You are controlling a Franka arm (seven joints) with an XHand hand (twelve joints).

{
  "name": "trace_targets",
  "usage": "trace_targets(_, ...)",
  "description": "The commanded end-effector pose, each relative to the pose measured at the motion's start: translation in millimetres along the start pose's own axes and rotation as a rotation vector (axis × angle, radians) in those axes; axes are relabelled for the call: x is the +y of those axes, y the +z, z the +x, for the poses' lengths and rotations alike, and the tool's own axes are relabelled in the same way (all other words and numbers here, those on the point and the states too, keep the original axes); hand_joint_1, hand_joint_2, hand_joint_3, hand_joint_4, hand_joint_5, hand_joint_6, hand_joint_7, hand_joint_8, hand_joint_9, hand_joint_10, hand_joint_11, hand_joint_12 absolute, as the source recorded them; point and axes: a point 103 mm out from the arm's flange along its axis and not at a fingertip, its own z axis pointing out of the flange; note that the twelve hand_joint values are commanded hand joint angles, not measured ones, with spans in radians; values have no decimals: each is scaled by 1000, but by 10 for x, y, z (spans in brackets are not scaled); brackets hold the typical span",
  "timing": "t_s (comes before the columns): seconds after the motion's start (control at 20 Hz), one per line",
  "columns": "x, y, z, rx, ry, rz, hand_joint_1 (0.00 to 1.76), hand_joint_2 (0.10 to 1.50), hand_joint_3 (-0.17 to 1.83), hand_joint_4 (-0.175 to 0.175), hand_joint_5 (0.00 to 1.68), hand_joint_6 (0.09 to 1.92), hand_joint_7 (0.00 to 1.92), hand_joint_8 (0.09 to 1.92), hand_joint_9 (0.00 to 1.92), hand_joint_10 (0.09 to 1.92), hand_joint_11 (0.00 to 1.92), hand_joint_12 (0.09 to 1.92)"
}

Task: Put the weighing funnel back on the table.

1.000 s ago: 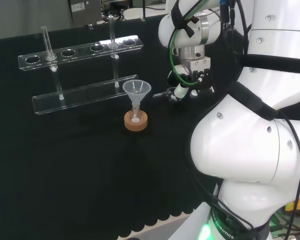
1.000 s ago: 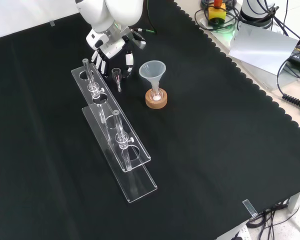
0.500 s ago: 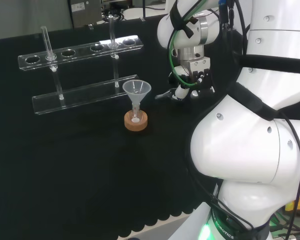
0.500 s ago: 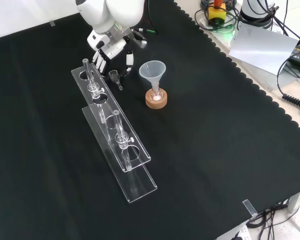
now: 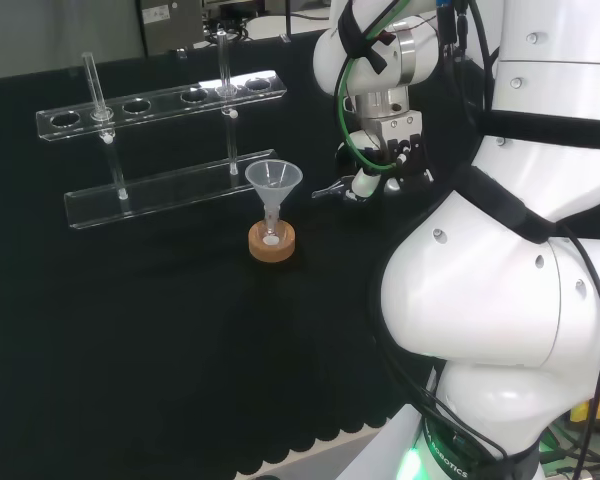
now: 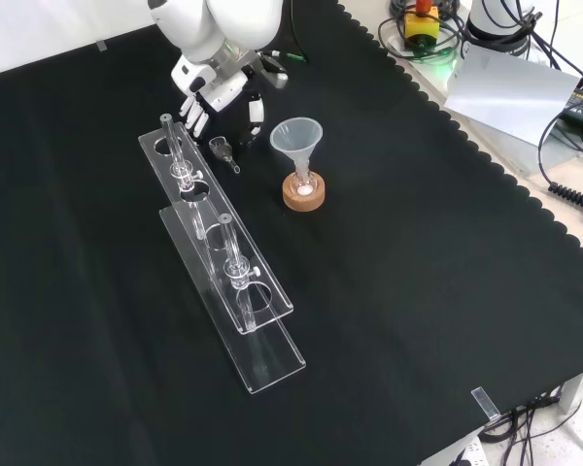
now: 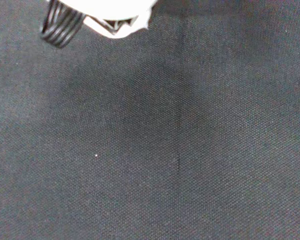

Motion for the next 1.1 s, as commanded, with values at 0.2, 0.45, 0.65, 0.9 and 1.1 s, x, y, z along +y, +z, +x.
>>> trace_targets(0.2, -285, -335, 21, -12, 6, -64, 932, 627, 736, -35, 356, 144, 202, 688, 438, 653, 215, 1378)
trace_targets(0.45, -484, -547, 64, -16, 17, -107, 924, 628, 735, -35, 370, 137, 212, 691, 438, 653, 214, 1378)
trace_targets(0.65, -641, -718, 87, -19, 26, -136, 919, 631, 734, -36, 384, 136, 235, 698, 447, 656, 214, 1379)
trace_targets(0.9, -813, -893, 124, -34, 34, -164, 916, 632, 733, -37, 403, 136, 259, 701, 460, 657, 216, 1379)
trace_targets(1.1, -924, -982, 179, -36, 33, -187, 913, 634, 730, -36, 422, 122, 274, 687, 472, 644, 217, 1378)
